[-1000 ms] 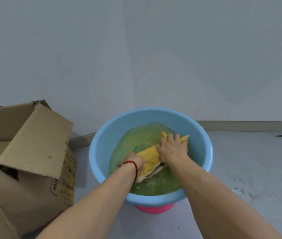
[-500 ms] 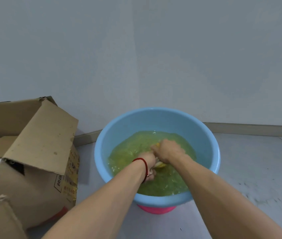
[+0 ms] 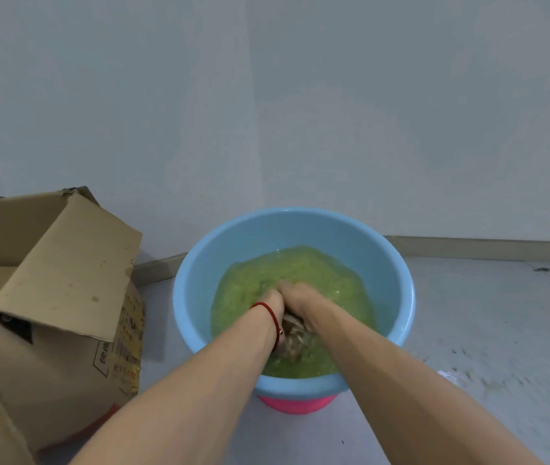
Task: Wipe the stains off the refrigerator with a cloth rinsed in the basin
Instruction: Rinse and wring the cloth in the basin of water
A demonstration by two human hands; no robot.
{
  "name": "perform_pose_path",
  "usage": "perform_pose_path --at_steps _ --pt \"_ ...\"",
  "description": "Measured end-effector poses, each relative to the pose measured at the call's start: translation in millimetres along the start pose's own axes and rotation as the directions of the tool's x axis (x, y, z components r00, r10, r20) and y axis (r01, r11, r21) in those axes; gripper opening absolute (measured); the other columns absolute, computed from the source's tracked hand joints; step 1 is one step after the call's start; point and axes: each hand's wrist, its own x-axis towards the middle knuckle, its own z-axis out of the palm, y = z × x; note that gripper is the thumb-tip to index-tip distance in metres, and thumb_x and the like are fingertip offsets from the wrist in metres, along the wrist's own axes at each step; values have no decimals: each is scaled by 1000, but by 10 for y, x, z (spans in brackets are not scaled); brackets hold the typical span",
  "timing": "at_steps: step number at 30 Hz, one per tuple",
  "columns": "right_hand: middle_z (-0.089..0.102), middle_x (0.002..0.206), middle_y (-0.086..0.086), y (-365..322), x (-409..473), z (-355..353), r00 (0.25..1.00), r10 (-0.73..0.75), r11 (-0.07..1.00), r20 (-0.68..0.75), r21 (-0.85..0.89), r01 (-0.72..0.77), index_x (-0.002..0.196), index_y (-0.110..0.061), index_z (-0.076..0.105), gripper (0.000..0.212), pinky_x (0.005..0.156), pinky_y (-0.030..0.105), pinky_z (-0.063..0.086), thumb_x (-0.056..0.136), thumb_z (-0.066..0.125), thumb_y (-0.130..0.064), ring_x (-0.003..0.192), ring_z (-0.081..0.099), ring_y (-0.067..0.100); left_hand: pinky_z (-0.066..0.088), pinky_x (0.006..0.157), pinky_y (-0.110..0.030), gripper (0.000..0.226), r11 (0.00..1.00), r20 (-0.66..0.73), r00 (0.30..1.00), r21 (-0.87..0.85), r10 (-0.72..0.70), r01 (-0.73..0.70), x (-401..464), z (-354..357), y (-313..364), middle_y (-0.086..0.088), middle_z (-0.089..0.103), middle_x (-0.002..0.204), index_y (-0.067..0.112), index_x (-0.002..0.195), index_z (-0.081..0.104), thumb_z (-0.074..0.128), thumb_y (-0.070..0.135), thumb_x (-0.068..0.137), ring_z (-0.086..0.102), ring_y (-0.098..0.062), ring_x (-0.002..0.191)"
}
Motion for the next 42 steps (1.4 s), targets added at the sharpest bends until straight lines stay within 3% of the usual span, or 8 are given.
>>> perform_pose_path --at_steps 3,6,13,17,22,26,37,42 --pt "74 95 17 -2 -33 -33 994 -108 991 -35 70 111 93 -3 68 40 77 38 61 99 56 -42 87 72 33 53 62 -23 42 999 -64 998 -33 8 -11 -4 88 -62 -2 60 102 11 115 61 22 26 106 60 -13 64" --pt "72 113 19 2 -50 -160 959 -254 949 -128 -226 222 111 -1 70 50 85 38 53 99 54 -47 104 68 38 42 35 -20 28 980 28 997 -184 -72 76 -182 104 -14 -16 59 75 10 109 62 48 33 103 53 -18 34" --pt "66 123 14 -90 -186 -583 849 -504 679 -157 -680 278 120 -13 65 57 87 42 44 105 32 -58 114 62 38 28 37 -11 32 975 -48 974 45 220 -218 -336 -158 150 -6 47 55 10 92 60 56 40 102 34 -13 32" --pt "60 139 9 -198 -249 -921 893 -449 773 -33 -516 370 126 -25 61 63 99 44 49 100 30 -73 121 58 32 28 36 -15 13 884 27 887 75 460 -461 -580 -335 536 -6 49 69 17 98 61 64 30 98 39 -13 40" --pt "41 161 -7 -350 -502 -1210 832 -536 817 142 -160 553 158 -41 35 66 103 49 55 102 53 -10 132 55 24 27 34 -16 12 782 3 784 82 620 -618 -802 -287 966 -8 46 62 13 88 62 71 21 92 37 -15 36" --pt "53 149 -17 -319 -582 -1141 631 -641 751 437 190 632 154 -45 33 92 107 50 51 83 73 -3 133 59 13 24 29 -15 13 837 144 830 24 538 -547 -996 -325 1158 -16 50 70 3 99 60 65 15 97 35 -13 26" --pt "76 101 2 -445 -606 -982 739 -600 777 308 5 629 127 -23 54 56 81 38 58 81 83 -12 91 75 20 48 43 -18 15 930 448 846 -339 291 -140 -1112 -868 1155 -11 54 65 -2 70 63 59 -2 84 51 -16 44" --pt "71 95 6 -623 -577 -1129 765 -643 766 -24 -22 643 113 -21 66 38 73 33 56 79 74 -7 75 66 16 59 53 -23 23 933 378 895 -346 235 -99 -977 -837 997 -19 68 77 -9 78 66 49 -8 93 63 -20 54"
